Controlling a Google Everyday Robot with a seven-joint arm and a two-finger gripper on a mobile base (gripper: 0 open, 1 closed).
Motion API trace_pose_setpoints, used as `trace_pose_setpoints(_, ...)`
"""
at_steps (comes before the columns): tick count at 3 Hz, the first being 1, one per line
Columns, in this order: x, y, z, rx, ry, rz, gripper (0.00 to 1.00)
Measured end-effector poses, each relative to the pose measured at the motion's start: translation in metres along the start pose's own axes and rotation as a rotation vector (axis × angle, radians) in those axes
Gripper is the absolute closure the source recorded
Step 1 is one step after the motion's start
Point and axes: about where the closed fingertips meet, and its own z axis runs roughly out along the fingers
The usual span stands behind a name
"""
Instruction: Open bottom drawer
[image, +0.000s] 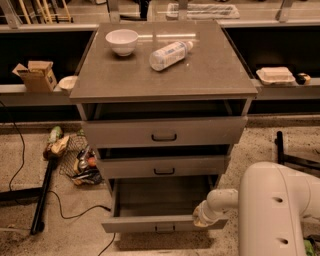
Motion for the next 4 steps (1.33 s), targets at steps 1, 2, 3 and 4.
trace_pose_setpoints(1, 0.0003, 0.0007, 0.0002, 0.003, -0.001, 0.001, 1.00)
trace_pose_setpoints(2, 0.0003, 0.0007, 0.0002, 0.003, -0.001, 0.001, 0.82)
trace_pose_setpoints(3, 0.0003, 0.0007, 0.0003, 0.003, -0.002, 0.001, 0.57)
trace_pose_setpoints(4, 0.0003, 0.0007, 0.0003, 0.003, -0.002, 0.001, 0.35)
